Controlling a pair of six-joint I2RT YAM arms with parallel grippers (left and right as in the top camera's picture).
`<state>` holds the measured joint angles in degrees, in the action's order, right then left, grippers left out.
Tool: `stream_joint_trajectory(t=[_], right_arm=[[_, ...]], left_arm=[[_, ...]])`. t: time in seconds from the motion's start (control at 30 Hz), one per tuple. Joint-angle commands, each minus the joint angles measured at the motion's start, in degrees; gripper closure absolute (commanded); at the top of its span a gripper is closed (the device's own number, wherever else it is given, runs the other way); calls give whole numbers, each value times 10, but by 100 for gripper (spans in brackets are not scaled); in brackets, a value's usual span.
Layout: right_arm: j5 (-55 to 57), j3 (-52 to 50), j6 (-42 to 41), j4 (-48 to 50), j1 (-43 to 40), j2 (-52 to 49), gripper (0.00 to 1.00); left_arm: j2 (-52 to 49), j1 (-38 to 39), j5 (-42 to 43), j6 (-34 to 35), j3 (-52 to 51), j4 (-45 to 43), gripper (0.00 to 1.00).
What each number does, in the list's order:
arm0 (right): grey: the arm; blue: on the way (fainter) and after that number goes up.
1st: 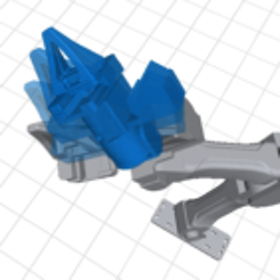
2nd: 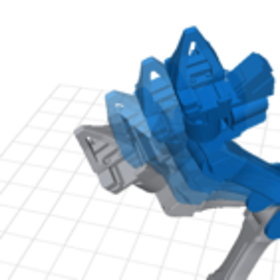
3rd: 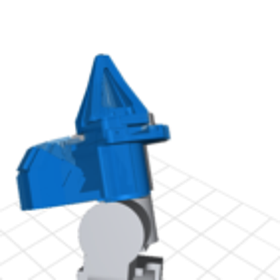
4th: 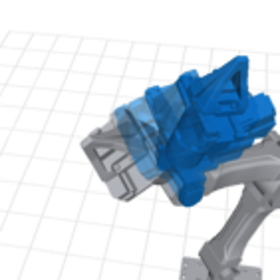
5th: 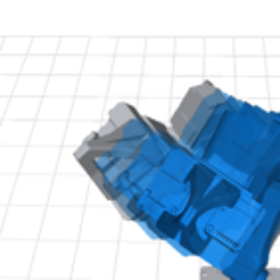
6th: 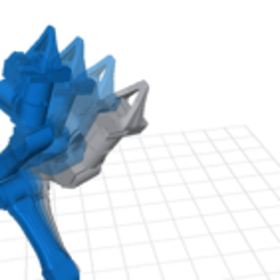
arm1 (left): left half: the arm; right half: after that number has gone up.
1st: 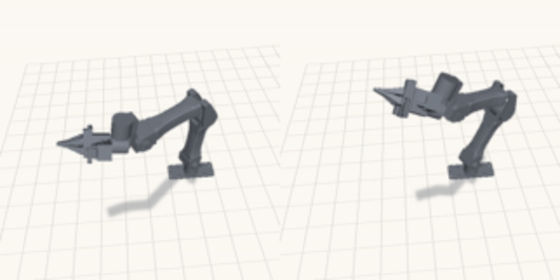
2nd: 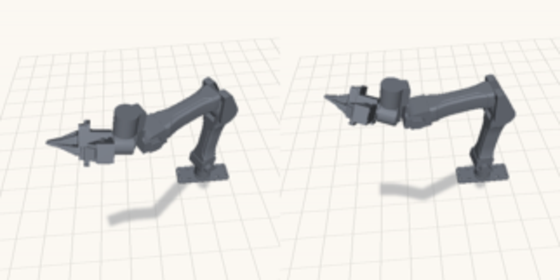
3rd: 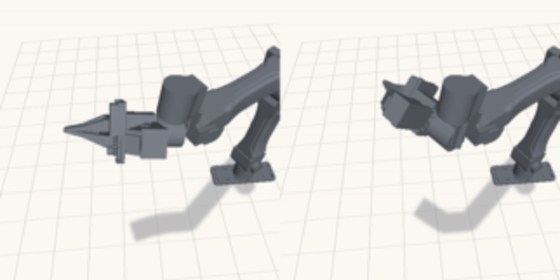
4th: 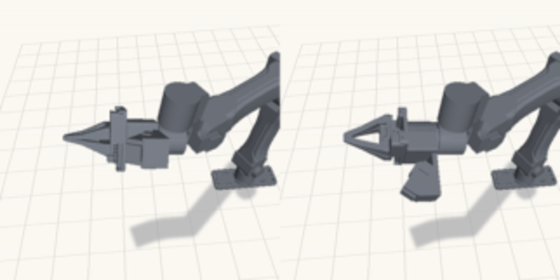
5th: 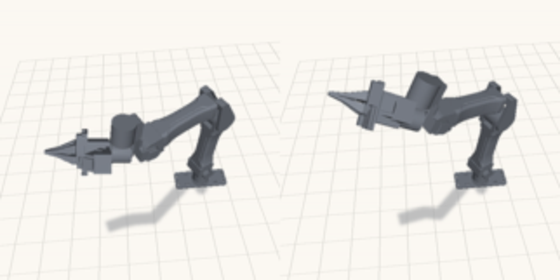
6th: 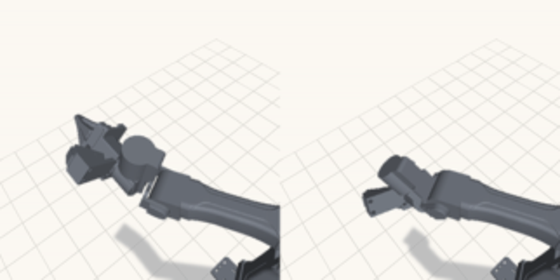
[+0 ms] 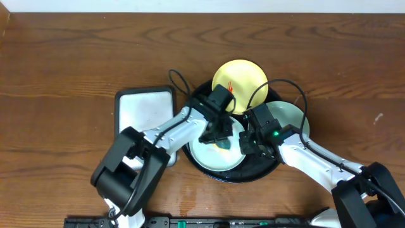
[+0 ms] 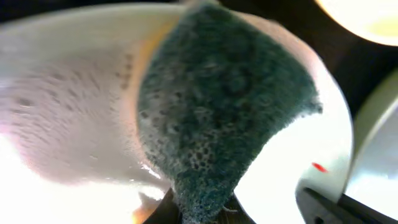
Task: Clean dirty plates on tray and stack at the side
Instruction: 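Scrub the plate surface with the sponge in the left gripper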
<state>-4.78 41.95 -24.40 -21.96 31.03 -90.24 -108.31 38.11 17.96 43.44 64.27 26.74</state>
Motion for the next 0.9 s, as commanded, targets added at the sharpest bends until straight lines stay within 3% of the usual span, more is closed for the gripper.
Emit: stream_joint_trajectory(t=[0.0, 0.63, 0.87], right_arm=[[18, -7, 13, -12, -2, -5, 99], [20, -7, 13, -10, -2, -5, 99], [20, -7, 13, -10, -2, -5, 99]], left_arm=[[-67, 35, 64, -7, -5, -15, 93], [-22, 34, 136, -64, -6, 71, 93], [-22, 12, 60, -63, -6, 80, 92]])
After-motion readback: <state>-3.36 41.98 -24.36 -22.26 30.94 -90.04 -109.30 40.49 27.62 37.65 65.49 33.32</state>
